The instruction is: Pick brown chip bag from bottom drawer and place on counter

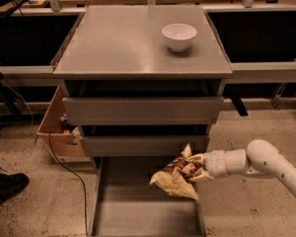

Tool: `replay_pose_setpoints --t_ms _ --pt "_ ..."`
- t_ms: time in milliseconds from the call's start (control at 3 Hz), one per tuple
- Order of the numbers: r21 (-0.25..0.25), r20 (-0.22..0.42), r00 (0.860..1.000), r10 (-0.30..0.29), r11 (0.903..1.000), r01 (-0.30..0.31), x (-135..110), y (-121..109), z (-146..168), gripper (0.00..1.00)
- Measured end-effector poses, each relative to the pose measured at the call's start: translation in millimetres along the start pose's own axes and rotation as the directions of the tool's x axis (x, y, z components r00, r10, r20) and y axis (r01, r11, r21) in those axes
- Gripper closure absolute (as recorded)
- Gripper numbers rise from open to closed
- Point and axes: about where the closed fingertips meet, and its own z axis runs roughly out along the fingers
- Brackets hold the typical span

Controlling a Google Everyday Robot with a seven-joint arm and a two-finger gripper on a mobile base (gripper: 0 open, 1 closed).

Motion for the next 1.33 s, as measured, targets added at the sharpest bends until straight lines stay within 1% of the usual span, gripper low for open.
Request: replay_pose_setpoints --t_ms 333,667,1000,1333 --pt "-0.003 -0.003 1.000 -0.005 1.0000 0.005 -5.0 0.7 -1.1 1.00" --pt "-0.012 -0.013 1.000 -0.023 0.9997 0.023 -23.9 3.3 -5.4 1.00" --pt "0.011 -0.009 0.995 -0.102 0.9947 0.102 -78.9 11.3 -22.3 1.00" --pt "0.018 0.014 0.962 -0.273 0.9620 0.273 -187.6 34.8 -41.0 1.00"
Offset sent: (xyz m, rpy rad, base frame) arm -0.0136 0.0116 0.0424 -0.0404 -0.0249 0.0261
